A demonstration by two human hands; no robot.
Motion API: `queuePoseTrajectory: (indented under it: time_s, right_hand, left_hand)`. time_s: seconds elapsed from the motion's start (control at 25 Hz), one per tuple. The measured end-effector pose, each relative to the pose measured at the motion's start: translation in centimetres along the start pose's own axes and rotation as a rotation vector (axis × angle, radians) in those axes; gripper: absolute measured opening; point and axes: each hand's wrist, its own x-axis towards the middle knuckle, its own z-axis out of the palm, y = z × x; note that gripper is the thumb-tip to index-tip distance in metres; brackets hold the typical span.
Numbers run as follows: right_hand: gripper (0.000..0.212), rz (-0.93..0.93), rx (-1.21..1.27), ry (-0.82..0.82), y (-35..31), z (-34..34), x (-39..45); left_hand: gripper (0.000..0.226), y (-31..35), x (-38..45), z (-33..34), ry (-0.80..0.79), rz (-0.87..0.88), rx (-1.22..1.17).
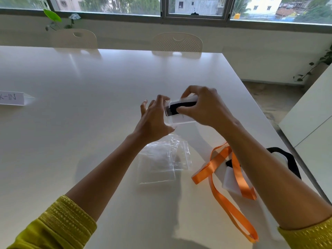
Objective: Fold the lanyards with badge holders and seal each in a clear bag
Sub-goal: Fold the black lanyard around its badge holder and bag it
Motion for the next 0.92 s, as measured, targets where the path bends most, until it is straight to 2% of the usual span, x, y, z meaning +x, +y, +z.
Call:
queuePoseTrajectory:
  time_s: [0.2,0.36,0.52,0.64,0.72,0.92]
  right_hand:
    - [0.048,0.001,-0.116,-0.189,-2.1,0.9,2.0]
    - [0.049,0.047,-0.064,-0.296,-2.6,1.0,2.7]
    - [0.039,0.002,0.017,-0.223,-2.6,1.4,2.1]
    - [0.02,-0.098,-0.035,-0.111,-2.5,1.8,1.8]
    - [0.012,-0.118,-0.057,-0.109,-2.3,2.0,1.8]
    - [0.029,-0.134,-0.04,-0.147,-0.9,1.7,0.7]
  left_hand:
    - [0.092,1.0,0.8,0.7,0.023,-0.009,-0.124]
    - [0.089,1.2,0.7,0.7,0.061,-0.051,-0.246]
    - [0.1,0.9,0.5,0.6,0.103,-0.139,-0.329]
    - [0.104,0.9,0.6,0.6,0.129,-0.13,-0.35]
    - [0.105,1.2,0.6,0.6,0.125,-0.125,-0.368]
    - [0.104,0.7,0.4,0.5,0.184,-0.18,-0.452]
